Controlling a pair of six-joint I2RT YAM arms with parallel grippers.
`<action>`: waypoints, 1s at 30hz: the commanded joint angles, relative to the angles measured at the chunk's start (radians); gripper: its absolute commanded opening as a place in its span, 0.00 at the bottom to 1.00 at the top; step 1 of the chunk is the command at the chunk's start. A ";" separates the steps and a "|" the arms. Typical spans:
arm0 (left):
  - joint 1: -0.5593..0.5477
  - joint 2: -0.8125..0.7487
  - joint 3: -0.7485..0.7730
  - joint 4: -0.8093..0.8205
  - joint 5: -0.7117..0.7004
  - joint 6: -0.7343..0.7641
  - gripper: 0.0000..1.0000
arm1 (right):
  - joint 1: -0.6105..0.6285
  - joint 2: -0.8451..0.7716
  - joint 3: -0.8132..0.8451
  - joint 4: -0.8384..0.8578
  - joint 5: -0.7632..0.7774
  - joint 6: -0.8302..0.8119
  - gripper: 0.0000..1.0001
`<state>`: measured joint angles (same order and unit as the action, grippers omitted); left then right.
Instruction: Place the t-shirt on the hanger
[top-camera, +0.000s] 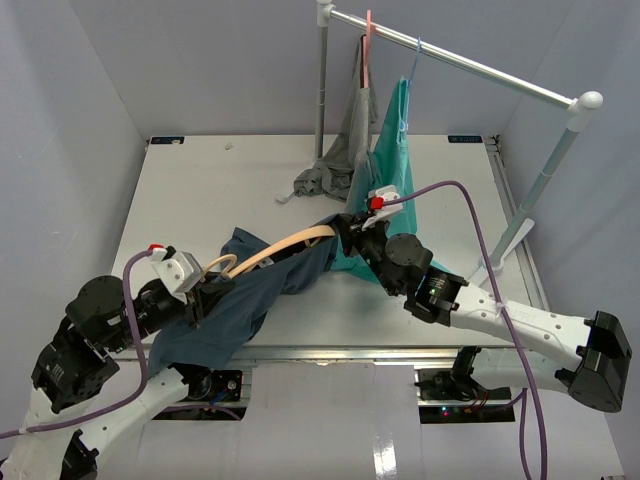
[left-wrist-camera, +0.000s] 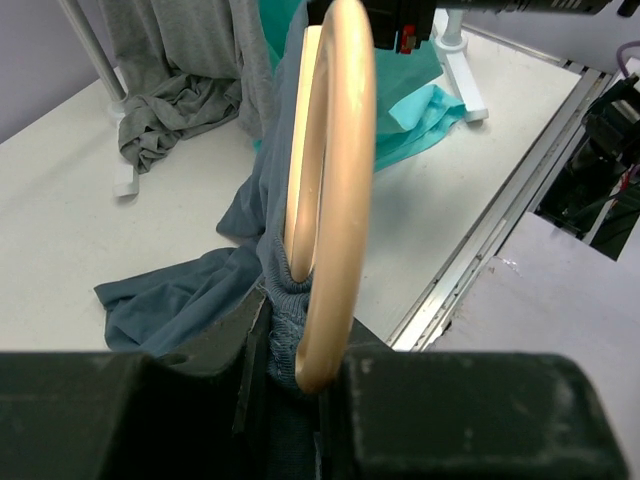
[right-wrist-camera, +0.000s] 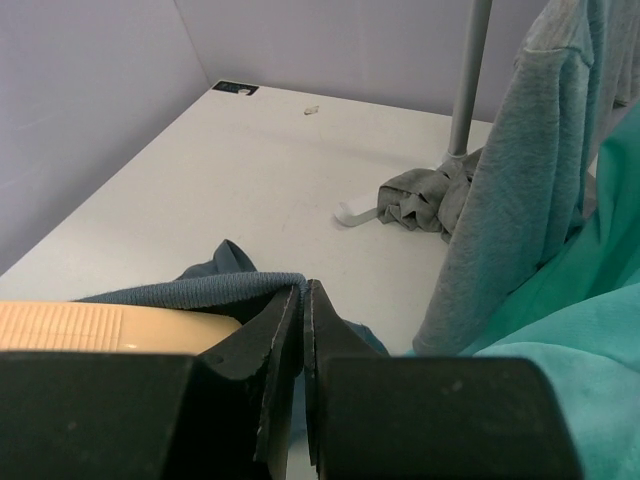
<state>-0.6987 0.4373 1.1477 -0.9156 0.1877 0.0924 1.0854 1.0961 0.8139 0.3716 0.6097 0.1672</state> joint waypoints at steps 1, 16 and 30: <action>0.001 0.030 0.011 0.004 -0.035 0.051 0.00 | -0.032 -0.022 0.084 -0.106 0.046 -0.051 0.08; 0.001 0.188 -0.054 0.162 0.020 0.113 0.00 | -0.007 -0.010 0.255 -0.366 -0.298 -0.133 0.08; 0.001 0.293 -0.191 0.344 0.414 0.053 0.00 | 0.070 -0.044 0.273 -0.463 -0.850 -0.274 0.32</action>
<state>-0.6968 0.7531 0.9666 -0.6697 0.3939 0.1711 1.1542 1.1091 1.1209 -0.1077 -0.0225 -0.0110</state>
